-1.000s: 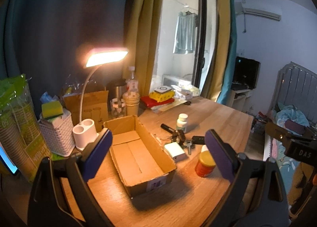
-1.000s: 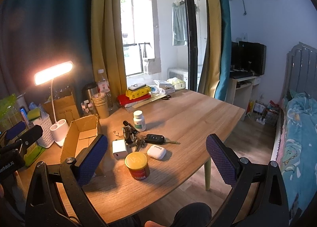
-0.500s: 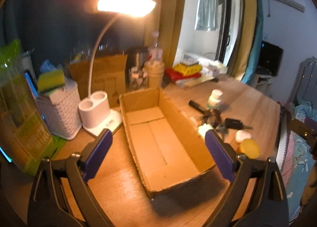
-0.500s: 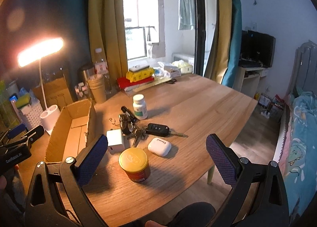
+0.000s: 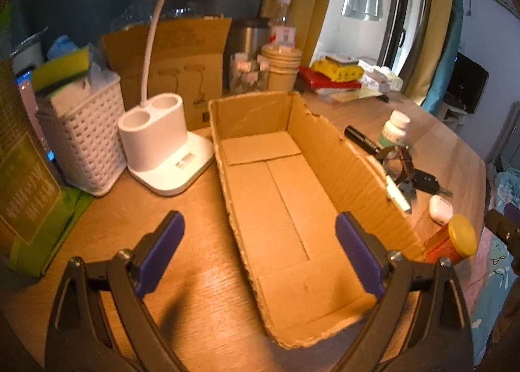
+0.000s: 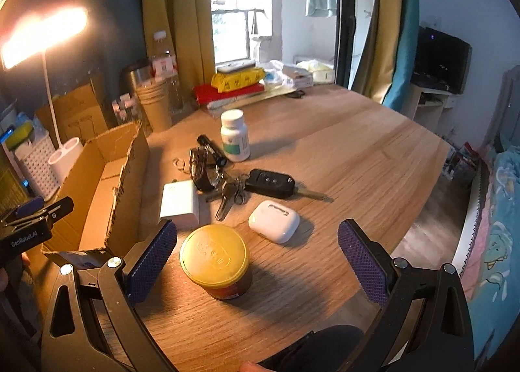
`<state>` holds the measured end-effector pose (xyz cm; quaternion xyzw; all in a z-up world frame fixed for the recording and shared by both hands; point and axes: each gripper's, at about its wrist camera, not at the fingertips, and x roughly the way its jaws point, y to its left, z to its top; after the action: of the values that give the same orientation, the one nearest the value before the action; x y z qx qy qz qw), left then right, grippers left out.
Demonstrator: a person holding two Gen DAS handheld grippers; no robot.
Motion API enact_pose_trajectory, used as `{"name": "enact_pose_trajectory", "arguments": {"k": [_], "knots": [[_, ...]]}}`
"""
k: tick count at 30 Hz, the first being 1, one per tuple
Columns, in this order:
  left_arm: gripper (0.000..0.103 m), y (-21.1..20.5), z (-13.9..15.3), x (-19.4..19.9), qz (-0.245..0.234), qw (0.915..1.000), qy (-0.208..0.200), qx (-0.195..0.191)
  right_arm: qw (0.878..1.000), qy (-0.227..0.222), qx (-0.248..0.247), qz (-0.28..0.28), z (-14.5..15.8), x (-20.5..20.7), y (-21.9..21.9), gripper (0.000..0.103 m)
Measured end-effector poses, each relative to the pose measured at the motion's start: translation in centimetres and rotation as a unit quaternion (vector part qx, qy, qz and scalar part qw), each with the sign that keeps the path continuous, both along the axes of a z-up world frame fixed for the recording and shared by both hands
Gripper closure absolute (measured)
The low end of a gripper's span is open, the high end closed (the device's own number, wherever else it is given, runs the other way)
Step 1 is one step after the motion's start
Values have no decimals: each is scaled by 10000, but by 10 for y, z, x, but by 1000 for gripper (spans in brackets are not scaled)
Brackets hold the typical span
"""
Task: Organize rigid objects
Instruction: 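Grasp the cardboard box wall with the left tool to steady it, then grasp the yellow-lidded jar with the right tool while the left tool holds the box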
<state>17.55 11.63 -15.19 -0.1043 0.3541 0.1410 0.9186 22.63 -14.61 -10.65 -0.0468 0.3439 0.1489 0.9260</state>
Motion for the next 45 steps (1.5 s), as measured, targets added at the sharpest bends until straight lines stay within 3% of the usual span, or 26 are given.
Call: {"name": "enact_pose_trajectory", "arguments": {"k": [3, 5, 8, 12, 13, 17, 20, 42, 45], "knots": [[15, 3, -8, 4, 60, 9999, 103, -5, 10000, 56, -34, 54, -7, 2, 2, 2], [39, 6, -13, 6, 77, 9997, 226, -64, 9999, 92, -35, 77, -11, 5, 4, 2], [59, 13, -24, 11, 56, 9986, 391, -342, 9998, 174, -39, 110, -16, 6, 7, 2], [77, 12, -30, 12, -9, 9983, 466, -349, 9996, 217, -45, 163, -20, 6, 8, 2], [86, 11, -31, 12, -10, 9983, 491, -317, 9996, 226, -43, 173, -21, 6, 8, 2], [95, 7, -30, 10, -273, 9979, 521, -267, 9994, 264, -29, 221, -25, 5, 9, 2], [97, -1, -26, 6, -534, 9973, 494, -114, 9993, 302, -18, 212, -27, 5, 9, 2], [98, -3, -27, 0, -707, 9967, 374, -95, 9988, 246, -119, 405, -38, 6, 22, 2], [98, -3, -27, -1, -706, 9968, 373, -103, 9982, 275, -210, 484, -45, 11, 27, 12]]}}
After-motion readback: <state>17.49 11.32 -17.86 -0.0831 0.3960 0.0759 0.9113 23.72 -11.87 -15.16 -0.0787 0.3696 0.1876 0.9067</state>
